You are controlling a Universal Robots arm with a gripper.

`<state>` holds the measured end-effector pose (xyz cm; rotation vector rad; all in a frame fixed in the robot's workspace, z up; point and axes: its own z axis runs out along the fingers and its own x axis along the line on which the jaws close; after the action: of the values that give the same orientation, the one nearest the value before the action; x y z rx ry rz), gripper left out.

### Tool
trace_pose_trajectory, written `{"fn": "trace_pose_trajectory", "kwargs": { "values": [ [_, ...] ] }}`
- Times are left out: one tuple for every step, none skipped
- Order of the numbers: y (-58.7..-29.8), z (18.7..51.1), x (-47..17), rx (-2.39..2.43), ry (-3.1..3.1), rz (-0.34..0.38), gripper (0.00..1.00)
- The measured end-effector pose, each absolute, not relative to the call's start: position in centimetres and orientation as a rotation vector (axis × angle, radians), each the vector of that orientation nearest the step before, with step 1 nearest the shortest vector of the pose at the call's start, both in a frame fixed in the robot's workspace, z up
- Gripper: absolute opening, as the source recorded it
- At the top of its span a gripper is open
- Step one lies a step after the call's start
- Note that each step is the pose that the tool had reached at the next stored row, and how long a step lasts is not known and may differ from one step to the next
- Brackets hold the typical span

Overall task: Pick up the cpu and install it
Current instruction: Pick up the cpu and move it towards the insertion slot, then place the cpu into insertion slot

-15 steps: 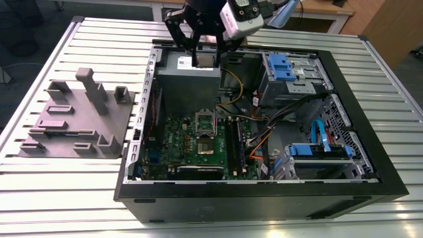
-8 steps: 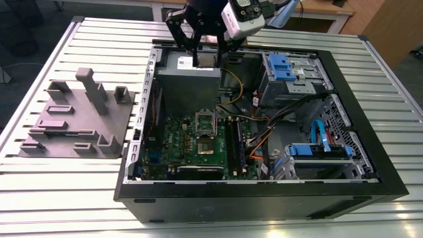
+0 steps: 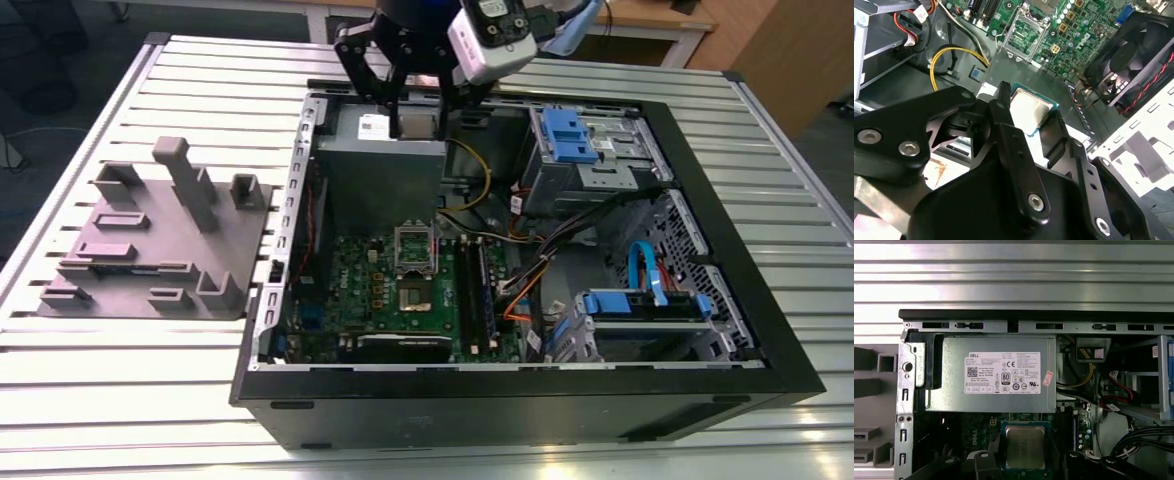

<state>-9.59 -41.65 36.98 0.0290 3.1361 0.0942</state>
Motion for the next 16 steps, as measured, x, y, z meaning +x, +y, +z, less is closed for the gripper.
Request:
{"fn": "trace_pose_trajectory", "kwargs": {
  "values": [
    [-41.65,36.98,-9.47,0.029,3.136,0.094,0.47],
    [-41.65,36.98,-9.29,0.029,3.136,0.094,0.47],
    [-41.65,36.98,-9.08,0.029,3.136,0.094,0.47],
    [-41.65,36.98,-8.88,0.029,3.136,0.095,0.47],
    [-41.65,36.98,-8.74,0.029,3.136,0.094,0.47],
    [-41.66,36.98,-8.68,0.029,3.136,0.094,0.47],
    [-41.66,36.98,-8.68,0.029,3.136,0.095,0.47],
    [-41.65,36.98,-8.64,0.029,3.136,0.095,0.47],
    [-41.65,36.98,-8.61,0.029,3.136,0.094,0.47],
    [-41.65,36.98,-8.61,0.029,3.136,0.094,0.47],
    [-41.65,36.98,-8.61,0.029,3.136,0.094,0.47],
    [-41.65,36.98,-8.61,0.029,3.136,0.094,0.47],
    [-41.65,36.98,-8.6,0.029,3.136,0.094,0.47],
    [-41.65,36.98,-8.6,0.029,3.136,0.094,0.47],
    [-41.65,36.98,-8.6,0.029,3.136,0.094,0.47],
    [-41.65,36.98,-8.6,0.029,3.136,0.094,0.47]
  ]
}}
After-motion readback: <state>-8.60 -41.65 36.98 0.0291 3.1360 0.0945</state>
